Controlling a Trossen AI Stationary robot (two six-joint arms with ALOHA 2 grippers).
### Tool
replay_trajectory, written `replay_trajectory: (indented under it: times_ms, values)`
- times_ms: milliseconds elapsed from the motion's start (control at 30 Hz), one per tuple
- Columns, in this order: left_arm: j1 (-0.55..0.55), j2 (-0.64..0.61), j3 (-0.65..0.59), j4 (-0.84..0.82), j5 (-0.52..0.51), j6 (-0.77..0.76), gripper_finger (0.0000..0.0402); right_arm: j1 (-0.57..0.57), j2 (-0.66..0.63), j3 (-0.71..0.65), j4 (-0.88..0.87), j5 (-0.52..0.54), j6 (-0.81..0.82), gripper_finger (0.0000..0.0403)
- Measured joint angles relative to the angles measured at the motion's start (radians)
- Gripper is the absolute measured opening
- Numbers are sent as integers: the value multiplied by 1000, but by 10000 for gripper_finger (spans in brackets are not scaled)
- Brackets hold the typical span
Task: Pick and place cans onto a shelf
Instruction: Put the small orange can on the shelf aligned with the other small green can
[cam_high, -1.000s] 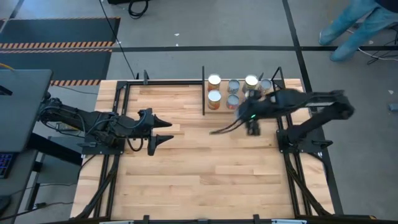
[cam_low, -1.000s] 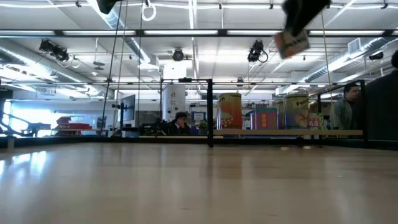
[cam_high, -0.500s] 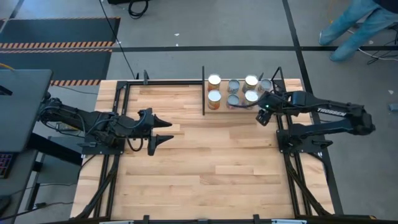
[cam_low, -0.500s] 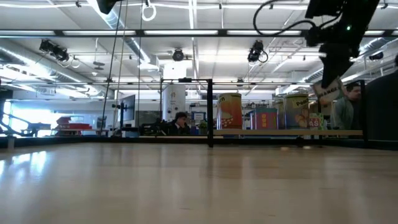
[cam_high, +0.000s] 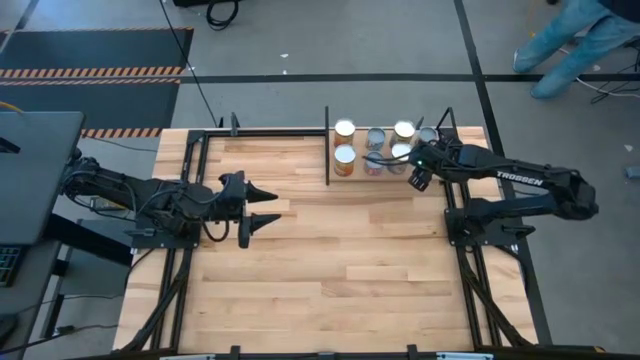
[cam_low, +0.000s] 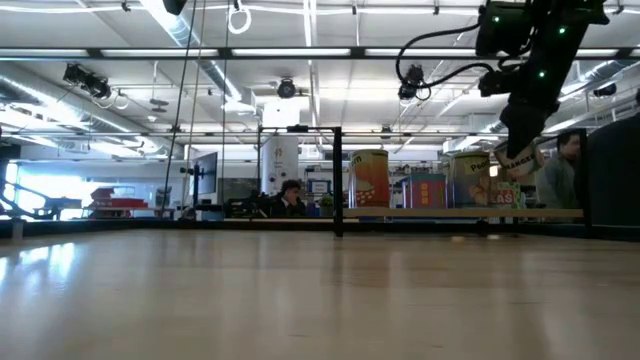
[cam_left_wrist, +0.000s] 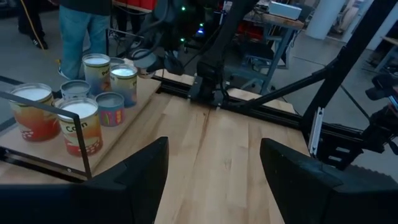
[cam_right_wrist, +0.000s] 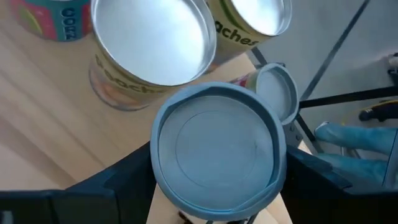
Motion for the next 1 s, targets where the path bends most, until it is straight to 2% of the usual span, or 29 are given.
replay_trajectory:
  times_ms: [233, 433, 667, 833, 1000]
  values:
    - [0, 0, 0, 1, 0, -53, 259, -17, -40, -13, -3, -49, -14, 288]
    - [0, 0, 0, 9, 0, -110, 259, -72, -14, -14, 3, -56, -19, 288]
    - [-3, 0, 0, 19, 0, -135, 259, -160, 15, -21, 30, -209, -104, 289]
    - [-3, 0, 0, 20, 0, -137, 259, -222, 38, -28, 32, -245, -196, 289]
    - [-3, 0, 0, 20, 0, -203, 259, -279, 39, -28, 80, -316, -264, 290]
